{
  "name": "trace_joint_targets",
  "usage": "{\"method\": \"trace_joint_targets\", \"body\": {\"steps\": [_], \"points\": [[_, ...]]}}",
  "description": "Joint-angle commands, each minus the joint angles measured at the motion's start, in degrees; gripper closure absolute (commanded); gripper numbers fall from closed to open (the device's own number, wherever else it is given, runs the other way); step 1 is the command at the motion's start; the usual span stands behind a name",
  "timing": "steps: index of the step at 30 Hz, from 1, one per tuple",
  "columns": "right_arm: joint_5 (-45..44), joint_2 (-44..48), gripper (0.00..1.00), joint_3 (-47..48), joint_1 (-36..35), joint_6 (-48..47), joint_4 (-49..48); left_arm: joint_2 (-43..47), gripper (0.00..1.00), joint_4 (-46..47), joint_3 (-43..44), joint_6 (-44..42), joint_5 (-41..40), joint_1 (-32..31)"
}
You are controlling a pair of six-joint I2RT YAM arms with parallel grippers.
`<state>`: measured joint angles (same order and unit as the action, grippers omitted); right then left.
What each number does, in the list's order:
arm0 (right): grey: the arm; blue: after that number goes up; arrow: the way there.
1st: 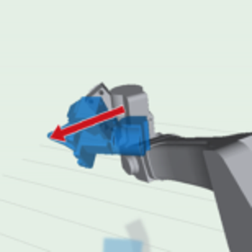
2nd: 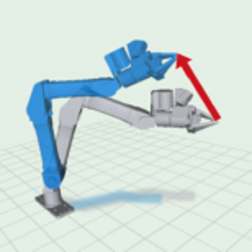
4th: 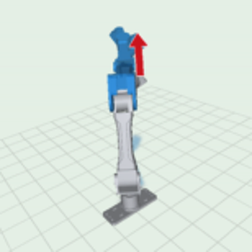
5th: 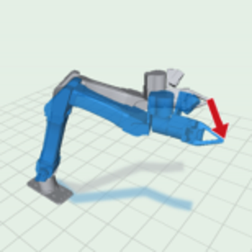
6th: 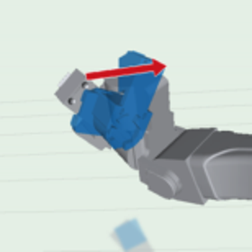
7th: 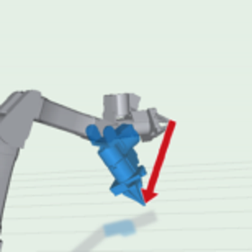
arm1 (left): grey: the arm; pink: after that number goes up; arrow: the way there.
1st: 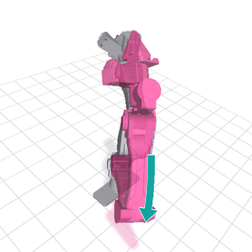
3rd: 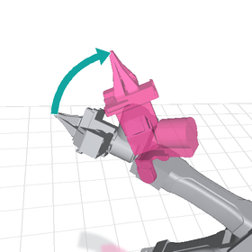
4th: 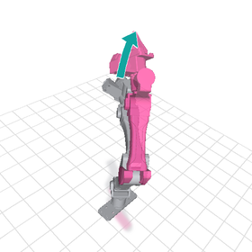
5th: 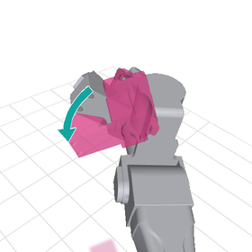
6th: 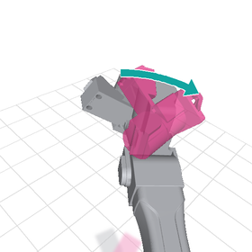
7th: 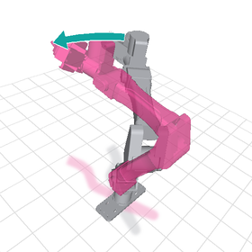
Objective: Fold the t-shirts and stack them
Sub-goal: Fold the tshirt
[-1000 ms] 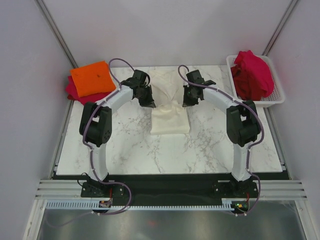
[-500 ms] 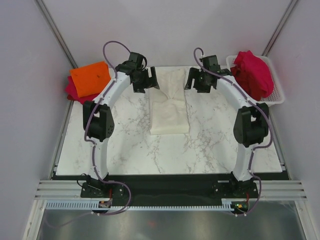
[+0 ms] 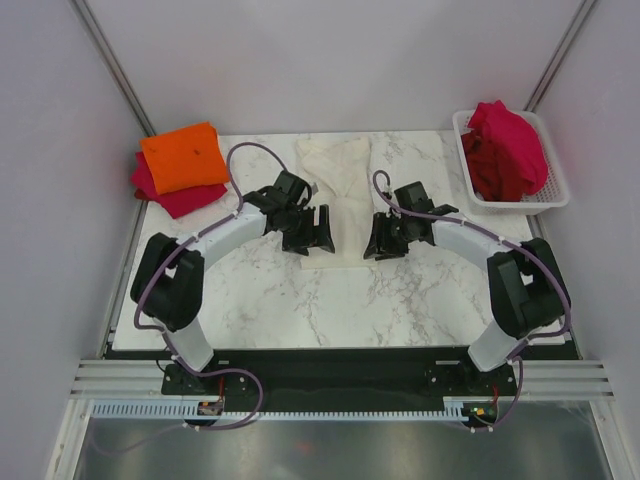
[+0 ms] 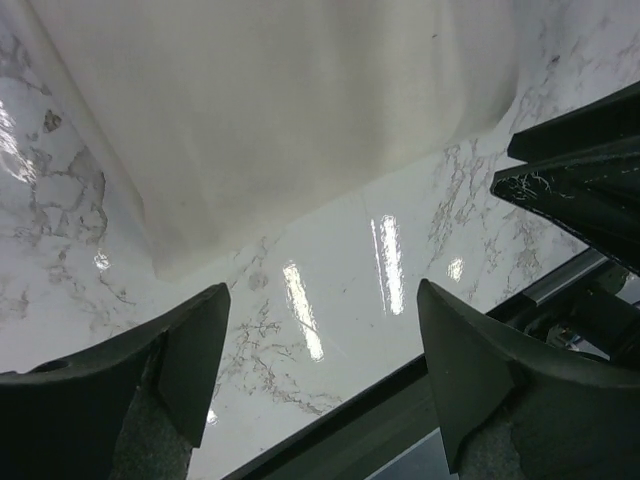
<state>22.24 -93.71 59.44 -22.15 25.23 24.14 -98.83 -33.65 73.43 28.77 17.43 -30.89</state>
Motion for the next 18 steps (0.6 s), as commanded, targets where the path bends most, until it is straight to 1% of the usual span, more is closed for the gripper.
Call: {"method": "trace_joint_targets", "body": {"steps": [1, 3, 7, 9, 13, 15, 18], "points": [[1.24, -4.0, 0.55, -0.03, 0.27, -1.06, -6.39, -1.45, 0.18, 9.91, -3.28, 2.95, 4.19, 0.75], [0.7, -6.38, 0.56, 0.15, 0.35, -2.02, -7.08, -3.12, 0.19, 11.58, -5.13, 3.13, 3.58, 0.75], [0.0, -12.09, 0.59, -0.72, 0.79, -3.08, -8.14, -6.1, 0.21, 13.87, -7.33, 2.69, -0.9, 1.1], [-0.35, -12.55, 0.59, -1.87, 0.97, -3.26, -8.84, -7.25, 0.21, 13.96, -8.38, 2.43, -2.04, 1.54], [-1.67, -10.8, 0.59, -7.04, 1.15, -3.44, -9.46, -7.79, 0.22, 14.05, -12.07, 2.16, -4.06, 2.94], [-2.2, -8.43, 0.58, -8.63, 1.06, -3.09, -9.38, -6.21, 0.22, 14.05, -14.88, 1.47, -6.43, 3.12], [-3.95, -4.56, 0.57, -10.74, 1.06, -2.38, -7.45, -3.84, 0.22, 14.05, -17.87, 0.76, -7.93, 3.38]]}}
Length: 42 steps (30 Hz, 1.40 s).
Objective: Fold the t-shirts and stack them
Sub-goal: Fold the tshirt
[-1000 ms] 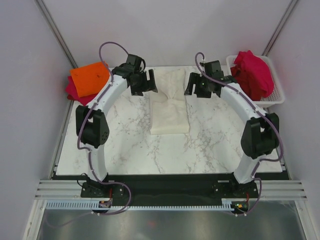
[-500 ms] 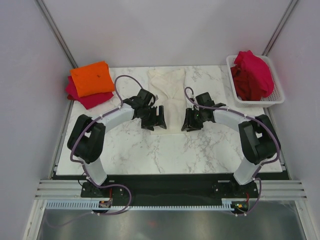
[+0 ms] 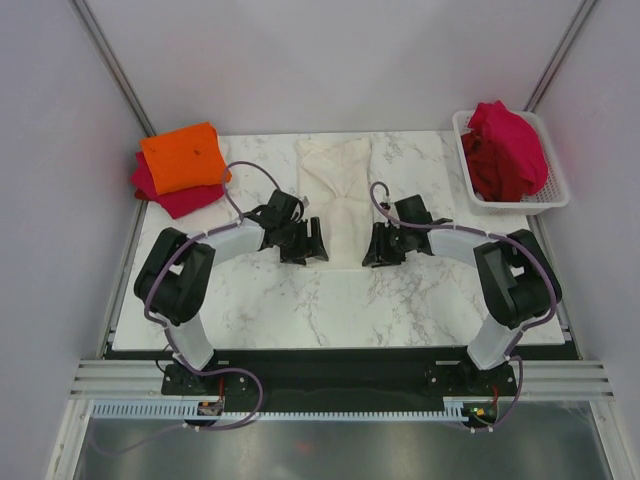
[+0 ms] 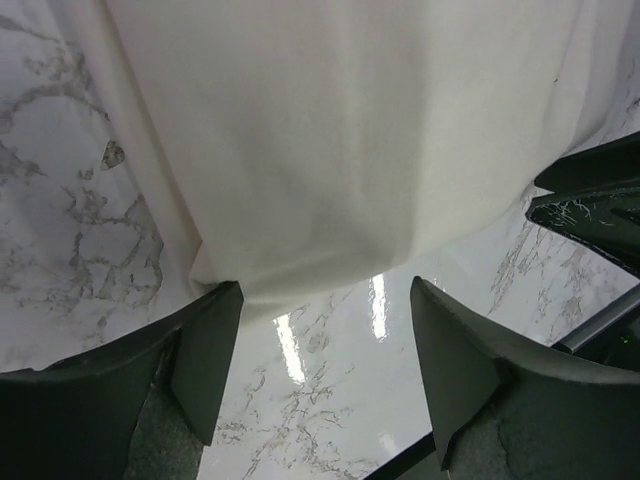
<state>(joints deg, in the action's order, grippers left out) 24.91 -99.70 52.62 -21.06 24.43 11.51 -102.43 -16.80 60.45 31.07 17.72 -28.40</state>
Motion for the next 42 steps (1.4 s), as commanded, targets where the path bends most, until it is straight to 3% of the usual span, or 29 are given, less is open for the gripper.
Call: {"method": "trace_joint_targets", "body": {"steps": [1, 4, 6, 9, 13, 16, 20, 25, 31, 42], "points": [[-7.67, 2.22, 0.56, -4.54, -0.03, -1.57, 5.89, 0.3, 0.22, -2.89, -5.42, -1.71, -8.48, 0.89], [-7.68, 6.08, 0.48, -4.55, 0.05, -2.19, 8.44, 3.02, 0.22, -2.98, -6.92, -1.8, -7.53, 0.89], [-6.98, 8.37, 0.34, -4.28, -0.03, -2.19, 9.85, 5.39, 0.22, -3.5, -7.36, -1.71, -7.26, 0.89], [-7.06, 13.38, 0.23, -3.93, -0.04, -2.19, 11.6, 9.25, 0.22, -4.47, -7.36, -1.8, -6.99, 0.89], [-7.68, 17.43, 0.19, -4.28, -0.04, -1.75, 11.96, 14.96, 0.14, -5.09, -7.18, -1.1, -5.5, 0.89], [-6.37, 16.91, 0.19, -5.68, -0.12, -0.7, 11.08, 19.27, 0.06, -5.44, -7.01, -0.84, -3.83, 0.89], [-1.27, 16.21, 0.19, -9.55, -0.21, 3.07, 4.25, 22.53, 0.02, -5.61, -7.97, -0.84, -5.32, 0.98], [1.89, 12.62, 0.19, -13.06, -0.74, 6.94, -2.88, 21.31, 0.11, -5.09, -10.34, 0.04, -9.1, 1.42], [4.1, 6.29, 0.23, -13.25, -1.62, 10.38, -9.83, 18.41, 0.11, 0.44, -14.47, 0.75, -11.12, 1.86], [3.22, 0.04, 0.41, -11.4, -2.76, 11.79, -13.62, 11.73, 0.12, 8.88, -16.94, 1.19, -10.15, 2.56]]}}
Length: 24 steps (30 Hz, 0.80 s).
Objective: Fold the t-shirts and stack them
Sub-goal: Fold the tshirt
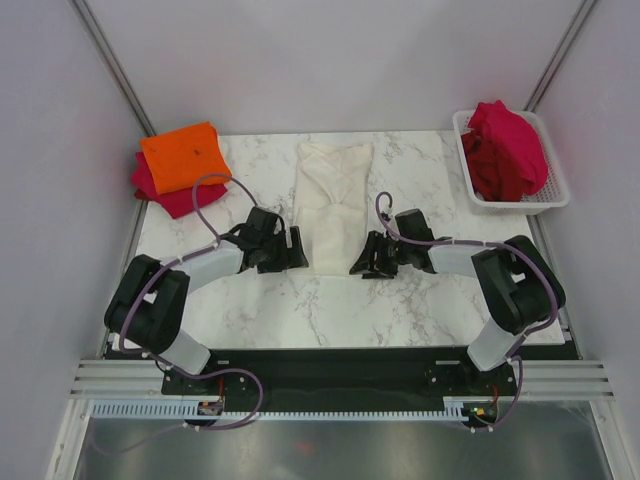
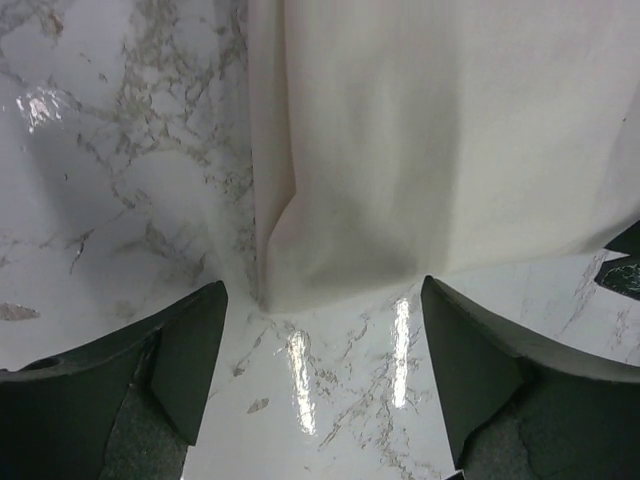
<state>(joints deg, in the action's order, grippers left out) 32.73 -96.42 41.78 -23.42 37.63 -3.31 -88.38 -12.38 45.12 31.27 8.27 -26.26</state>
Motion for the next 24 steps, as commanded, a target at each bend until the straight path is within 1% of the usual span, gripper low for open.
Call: {"method": "trace_joint_targets", "body": {"steps": [1, 3, 4, 6, 7, 8, 9, 10, 11, 12, 13, 14, 15, 16, 17, 19, 20, 24], "points": [[-4.69, -4.03, 0.43, -0.47, -0.49, -1.42, 1.03, -2.93, 0.14, 5.52, -1.79, 0.64, -0.54, 0.42], [-4.43, -5.0, 0.44, -0.47, -0.49, -1.5, 0.5, -3.38, 0.17, 7.1, -2.14, 0.2, 0.16, 0.42], [-4.26, -5.09, 0.45, -0.38, -0.49, -1.33, 0.32, -3.38, 0.21, 7.72, -2.41, 0.11, 0.51, 0.42], [-4.17, -5.27, 0.48, -0.12, -0.57, -1.42, 0.24, -3.9, 0.26, 9.04, -2.5, 0.02, 1.21, 0.42], [-4.17, -5.27, 0.5, -0.03, -0.49, -1.33, 0.24, -4.08, 0.36, 9.3, -2.5, 0.02, 1.48, 0.42], [-4.17, -5.27, 0.54, 0.06, -0.57, -1.33, 0.24, -4.0, 0.44, 9.83, -2.58, 0.02, 1.74, 0.42], [-4.17, -5.27, 0.57, 0.14, -0.49, -1.5, 0.24, -3.91, 0.58, 10.01, -2.76, 0.11, 2.27, 0.42], [-4.17, -5.27, 0.6, 0.14, -0.49, -1.5, 0.32, -3.73, 0.67, 10.1, -2.85, 0.11, 2.54, 0.42], [-4.17, -5.09, 0.65, 0.06, -0.49, -1.59, 0.5, -3.56, 0.75, 10.18, -3.11, 0.2, 2.8, 0.42], [-4.17, -4.74, 0.68, -0.03, -0.49, -1.68, 0.5, -2.95, 0.8, 10.27, -3.2, 0.29, 3.15, 0.42], [-4.17, -4.65, 0.71, -0.12, -0.57, -1.77, 0.76, -2.59, 0.9, 10.45, -3.55, 0.29, 3.5, 0.42], [-4.25, -4.3, 0.76, -0.29, -0.57, -1.85, 1.02, -2.24, 0.94, 10.45, -3.73, 0.37, 4.03, 0.42], [-4.34, -3.69, 0.78, -0.47, -0.49, -2.03, 1.11, -1.89, 0.98, 10.54, -3.9, 0.46, 4.21, 0.42], [-4.43, -3.51, 0.81, -0.64, -0.49, -2.29, 1.29, -1.02, 0.98, 10.36, -4.34, 0.55, 4.56, 0.42], [-4.43, -3.07, 0.87, -0.73, -0.57, -2.47, 1.81, -0.57, 0.98, 10.36, -4.6, 0.99, 4.82, 0.42], [-4.69, -1.58, 0.94, -1.44, -0.49, -2.82, 2.43, 1.44, 0.98, 10.36, -5.83, 1.51, 5.96, 0.42], [-4.87, -1.05, 1.0, -1.7, -0.49, -3.0, 3.04, 2.15, 0.98, 10.36, -6.36, 1.95, 6.49, 0.42], [-5.13, 4.99, 1.0, -5.29, -0.75, -3.35, 4.89, 6.72, 0.98, 9.92, -9.7, 4.67, 10.26, 0.42]]}}
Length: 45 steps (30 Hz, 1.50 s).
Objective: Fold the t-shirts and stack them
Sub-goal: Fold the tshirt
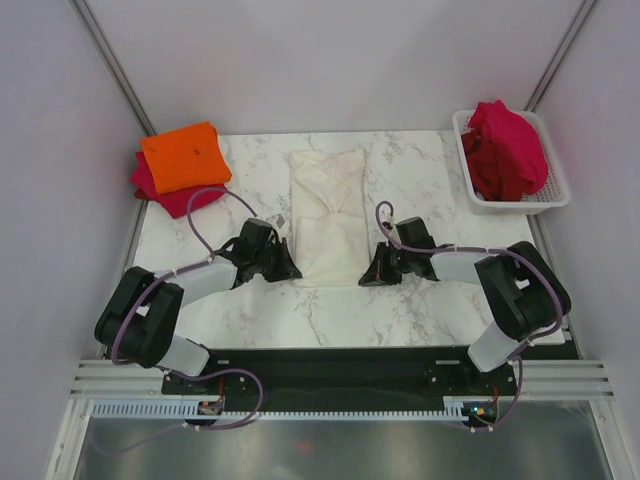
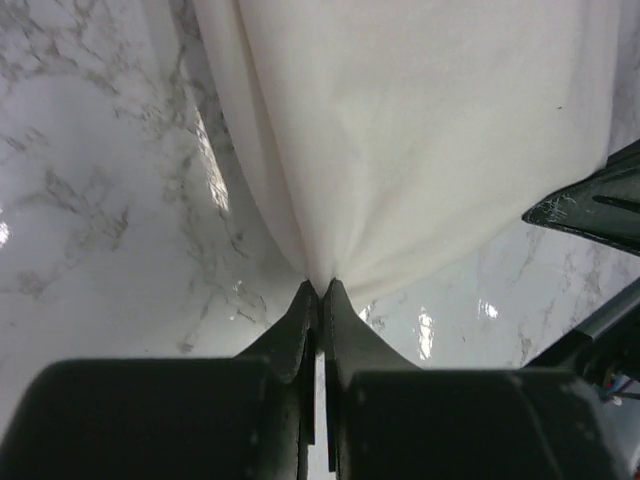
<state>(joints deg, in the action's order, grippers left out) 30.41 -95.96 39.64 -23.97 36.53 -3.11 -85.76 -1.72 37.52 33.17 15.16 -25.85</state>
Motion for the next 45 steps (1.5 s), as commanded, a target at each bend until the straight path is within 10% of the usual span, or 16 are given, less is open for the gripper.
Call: {"method": "trace_joint_targets", "body": {"steps": [1, 11, 18, 29, 41, 44, 45], "points": [[-2.9, 5.77, 1.0, -3.95, -0.29, -2.26, 5.04, 5.24, 0.98, -0.83, -3.84, 3.3, 4.0, -0.08], [-5.01, 30.73, 1.0, -11.34, -7.84, 6.43, 13.65, 26.32, 0.98, -10.75, -11.59, 10.6, 8.57, -3.24], [-10.37, 40.24, 1.0, 1.2, -8.38, 6.54, 27.62, 38.73, 0.98, -24.76, -1.5, 10.53, 5.0, -3.86], [-15.74, 23.57, 1.0, 22.3, -7.77, -2.95, 35.98, 22.24, 0.96, -38.27, 24.17, 3.05, -1.8, -2.28], [-7.57, -2.5, 1.0, 41.43, 3.3, -8.76, 37.39, -6.05, 0.89, -39.42, 45.16, -4.16, 9.07, 8.08], [-5.72, -18.29, 0.93, 58.26, 7.08, -9.9, 40.1, -25.81, 0.86, -41.52, 62.45, -5.39, 16.87, 11.77], [-6.24, -23.17, 0.82, 64.45, 7.7, -10.69, 41.86, -31.35, 0.67, -42.22, 75.73, -5.39, 20.4, 13.44]]}}
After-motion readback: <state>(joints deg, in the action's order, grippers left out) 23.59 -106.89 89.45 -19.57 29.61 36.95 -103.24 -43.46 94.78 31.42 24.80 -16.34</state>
